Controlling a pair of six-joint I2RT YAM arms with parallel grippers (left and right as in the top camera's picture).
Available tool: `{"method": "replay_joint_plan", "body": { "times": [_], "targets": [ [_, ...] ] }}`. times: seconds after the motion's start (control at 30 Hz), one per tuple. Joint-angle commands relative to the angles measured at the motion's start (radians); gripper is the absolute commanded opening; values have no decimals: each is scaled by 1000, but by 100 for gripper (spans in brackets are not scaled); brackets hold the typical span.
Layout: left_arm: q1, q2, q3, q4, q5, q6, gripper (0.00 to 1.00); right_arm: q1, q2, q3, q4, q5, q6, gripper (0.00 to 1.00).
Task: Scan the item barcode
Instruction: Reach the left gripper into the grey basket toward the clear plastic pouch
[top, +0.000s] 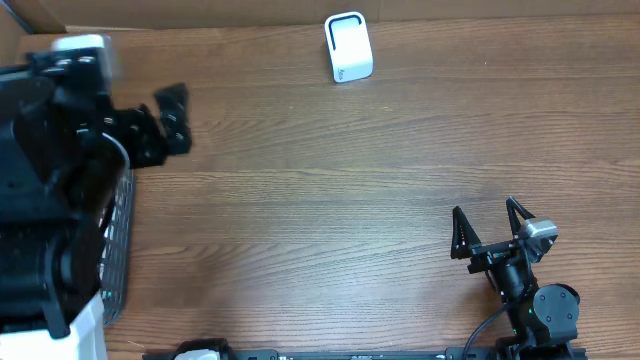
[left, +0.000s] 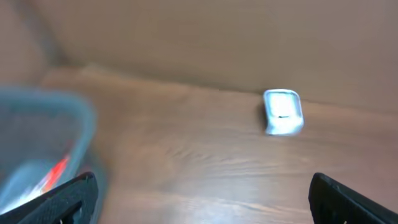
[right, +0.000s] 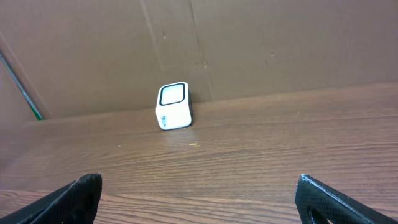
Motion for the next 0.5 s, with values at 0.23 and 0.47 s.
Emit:
{"method": "replay_joint_plan", "body": {
  "times": [0.23,0.47],
  "targets": [
    [495,59,35,-77,-169,-447,100,10,-12,-11,3,9,3,100],
    [674,184,34,-145,-147,-442,100,10,-12,-11,3,9,3,100]
  ]
}}
